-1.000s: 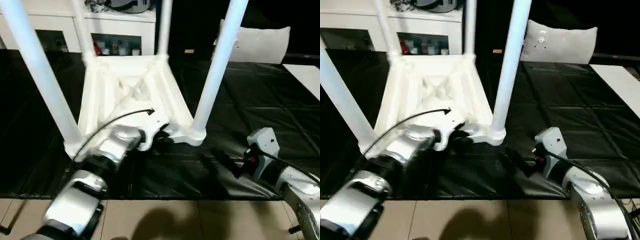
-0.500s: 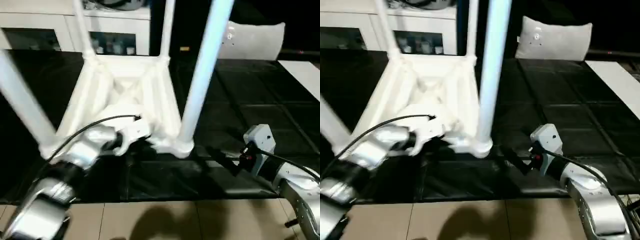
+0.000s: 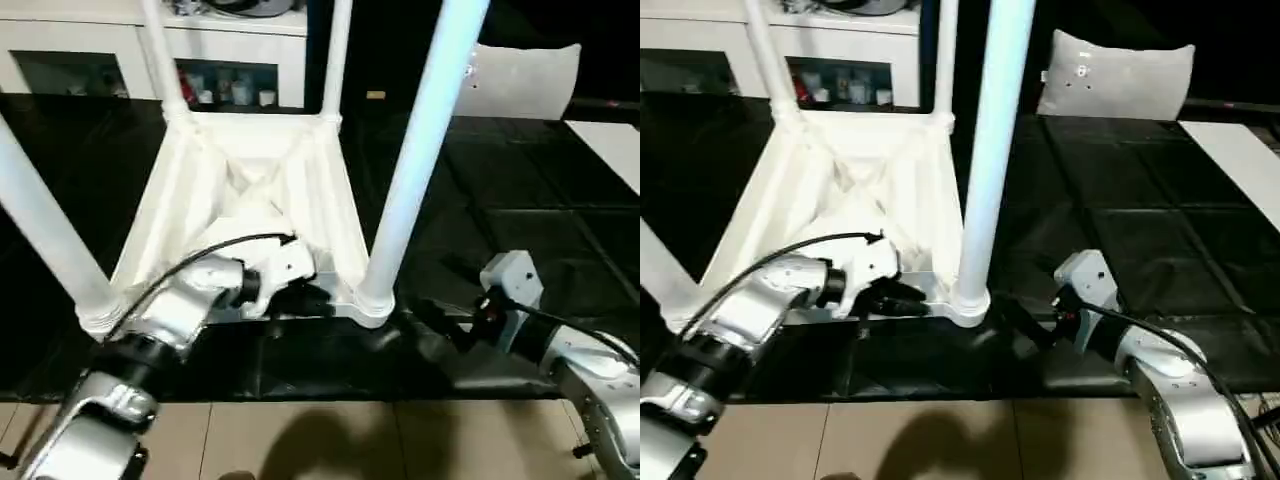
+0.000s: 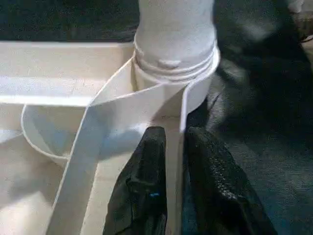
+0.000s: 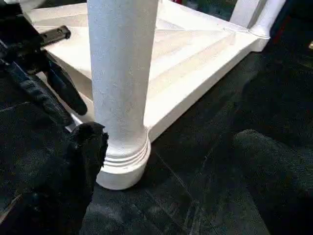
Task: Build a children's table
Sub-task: Rotate leg to tighten
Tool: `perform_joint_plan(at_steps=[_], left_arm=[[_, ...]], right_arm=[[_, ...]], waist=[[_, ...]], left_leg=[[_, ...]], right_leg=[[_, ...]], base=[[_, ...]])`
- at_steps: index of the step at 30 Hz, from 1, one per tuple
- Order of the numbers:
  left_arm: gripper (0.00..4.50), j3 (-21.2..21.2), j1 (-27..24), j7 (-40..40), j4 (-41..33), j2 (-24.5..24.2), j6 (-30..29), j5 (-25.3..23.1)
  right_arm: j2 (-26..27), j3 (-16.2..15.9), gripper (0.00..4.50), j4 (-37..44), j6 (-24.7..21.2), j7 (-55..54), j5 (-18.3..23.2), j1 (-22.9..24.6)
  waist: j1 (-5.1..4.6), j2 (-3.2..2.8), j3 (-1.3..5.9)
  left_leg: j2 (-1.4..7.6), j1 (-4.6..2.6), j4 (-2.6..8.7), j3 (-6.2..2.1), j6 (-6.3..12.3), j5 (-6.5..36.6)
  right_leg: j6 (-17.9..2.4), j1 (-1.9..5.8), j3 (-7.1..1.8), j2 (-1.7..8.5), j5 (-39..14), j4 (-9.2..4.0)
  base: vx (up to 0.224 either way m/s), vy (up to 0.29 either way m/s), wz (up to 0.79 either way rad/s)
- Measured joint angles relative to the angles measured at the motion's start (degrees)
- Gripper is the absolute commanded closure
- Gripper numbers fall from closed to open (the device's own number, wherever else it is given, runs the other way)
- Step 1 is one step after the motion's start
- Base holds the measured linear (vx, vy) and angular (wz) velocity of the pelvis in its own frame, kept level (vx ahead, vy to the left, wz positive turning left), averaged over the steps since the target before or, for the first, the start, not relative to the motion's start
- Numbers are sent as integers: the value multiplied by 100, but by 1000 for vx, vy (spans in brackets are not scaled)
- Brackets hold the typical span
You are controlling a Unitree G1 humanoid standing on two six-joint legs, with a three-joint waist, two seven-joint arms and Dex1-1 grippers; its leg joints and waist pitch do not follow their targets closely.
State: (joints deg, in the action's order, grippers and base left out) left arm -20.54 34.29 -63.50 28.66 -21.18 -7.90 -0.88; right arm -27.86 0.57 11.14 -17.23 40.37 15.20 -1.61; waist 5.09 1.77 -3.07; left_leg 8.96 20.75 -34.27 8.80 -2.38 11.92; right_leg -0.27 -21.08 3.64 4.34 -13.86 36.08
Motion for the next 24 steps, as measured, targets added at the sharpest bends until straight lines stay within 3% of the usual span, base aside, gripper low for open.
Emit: perform_joint_plan(at_steps=[3,15,20,21,24], left_arm=[[367,-34,34,45,141,44,23,-51],[447,-106,99,-24,321,-3,254,-157],[447,-89,90,-265,331,-95,396,-120],[450,-89,54,-342,298,-139,467,-110],[450,-137,-28,-512,165,-206,617,-107]], right_arm=[[0,0,0,0,10,4,-1,7],[2,0,0,-180,118,155,66,-6],[22,-111,0,-596,64,550,234,-425],[-3,-164,30,-751,132,831,320,-602],[-120,-280,43,-1012,296,1367,406,-829]], waist=[[6,-11,5],[-20,-15,7],[-73,-24,11],[-83,-27,13],[-16,-30,15]], left_leg=[[1,-5,-1,-1,0,-1],[5,-31,0,12,-36,0],[7,-22,2,17,1,-17],[10,-21,3,18,3,-16],[13,-18,5,19,7,-13]], right_leg=[[0,3,0,0,0,3],[-12,19,-8,-1,18,9],[-14,7,-10,-3,17,5],[-16,5,-9,-4,15,5],[-25,5,-2,-4,9,5]], base=[[0,0,0],[0,0,0],[0,0,0],[0,0,0],[0,0,0]])
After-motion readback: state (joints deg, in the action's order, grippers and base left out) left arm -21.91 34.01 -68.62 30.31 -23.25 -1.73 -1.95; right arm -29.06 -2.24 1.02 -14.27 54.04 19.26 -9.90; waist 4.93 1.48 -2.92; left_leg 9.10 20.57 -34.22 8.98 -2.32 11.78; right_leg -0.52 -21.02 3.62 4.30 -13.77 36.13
